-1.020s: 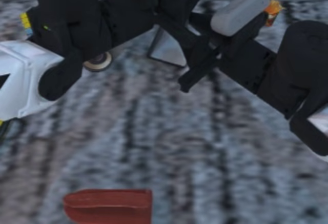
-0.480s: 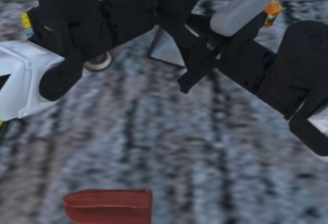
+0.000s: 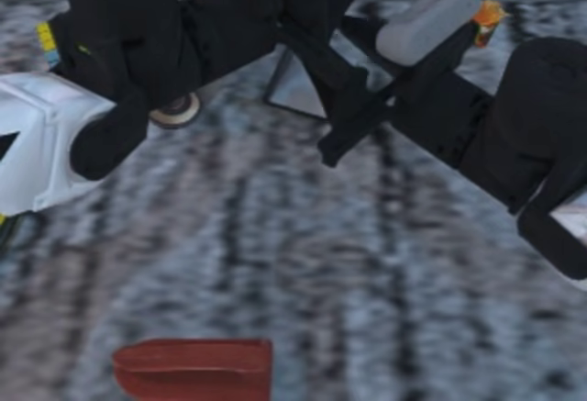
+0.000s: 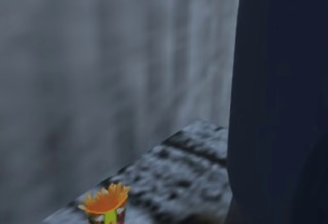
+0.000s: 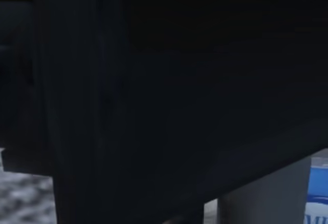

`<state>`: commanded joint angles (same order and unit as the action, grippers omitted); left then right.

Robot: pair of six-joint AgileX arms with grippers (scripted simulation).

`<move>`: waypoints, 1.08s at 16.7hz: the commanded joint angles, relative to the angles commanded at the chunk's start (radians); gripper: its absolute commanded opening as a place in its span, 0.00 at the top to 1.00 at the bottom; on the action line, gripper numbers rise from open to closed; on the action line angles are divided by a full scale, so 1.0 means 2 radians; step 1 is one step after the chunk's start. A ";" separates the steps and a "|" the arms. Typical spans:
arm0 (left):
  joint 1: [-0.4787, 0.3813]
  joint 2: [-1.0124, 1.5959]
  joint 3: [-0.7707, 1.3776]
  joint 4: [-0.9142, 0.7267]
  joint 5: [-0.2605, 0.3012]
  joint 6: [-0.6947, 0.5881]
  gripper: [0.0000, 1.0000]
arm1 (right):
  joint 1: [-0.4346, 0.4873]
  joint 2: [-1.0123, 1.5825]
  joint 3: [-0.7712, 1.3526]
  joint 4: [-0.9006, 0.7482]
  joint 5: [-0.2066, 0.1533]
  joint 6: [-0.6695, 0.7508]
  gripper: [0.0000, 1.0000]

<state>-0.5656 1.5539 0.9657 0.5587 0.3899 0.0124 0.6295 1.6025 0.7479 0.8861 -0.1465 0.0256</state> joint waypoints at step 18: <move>0.044 -0.023 -0.023 -0.004 0.038 0.001 1.00 | -0.010 -0.079 -0.070 -0.009 -0.012 -0.001 0.00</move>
<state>-0.4767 1.5079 0.9190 0.5497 0.4659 0.0145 0.6095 1.4451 0.6078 0.8672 -0.1704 0.0245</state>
